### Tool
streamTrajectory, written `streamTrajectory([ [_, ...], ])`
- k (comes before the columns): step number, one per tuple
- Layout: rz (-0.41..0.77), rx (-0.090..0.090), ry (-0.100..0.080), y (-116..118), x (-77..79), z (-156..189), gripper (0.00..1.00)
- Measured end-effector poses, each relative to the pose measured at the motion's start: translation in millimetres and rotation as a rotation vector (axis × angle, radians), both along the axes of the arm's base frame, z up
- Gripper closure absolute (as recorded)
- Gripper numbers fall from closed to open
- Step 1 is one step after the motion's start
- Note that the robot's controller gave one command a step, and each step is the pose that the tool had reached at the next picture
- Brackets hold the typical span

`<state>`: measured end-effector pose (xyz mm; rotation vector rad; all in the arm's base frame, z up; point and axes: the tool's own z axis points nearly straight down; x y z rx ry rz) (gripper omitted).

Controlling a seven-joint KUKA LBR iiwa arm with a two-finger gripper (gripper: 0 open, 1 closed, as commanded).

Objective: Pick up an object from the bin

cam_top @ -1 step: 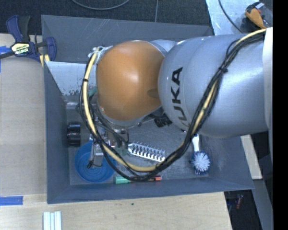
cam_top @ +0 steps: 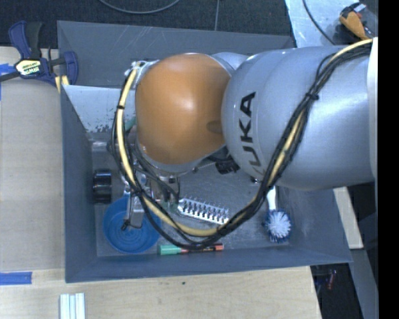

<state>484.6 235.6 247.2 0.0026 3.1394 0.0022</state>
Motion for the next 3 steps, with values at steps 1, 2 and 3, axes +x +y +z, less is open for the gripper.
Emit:
streamTrajectory([
  [1, 0.316, 0.0, -0.002, -18.3, 24.9, -110.8, 0.0],
  [2, 0.296, 0.002, -0.007, -71.2, 34.0, -176.2, 0.0],
  [3, 0.678, 0.005, -0.027, -30.6, 5.2, -174.2, 0.0],
])
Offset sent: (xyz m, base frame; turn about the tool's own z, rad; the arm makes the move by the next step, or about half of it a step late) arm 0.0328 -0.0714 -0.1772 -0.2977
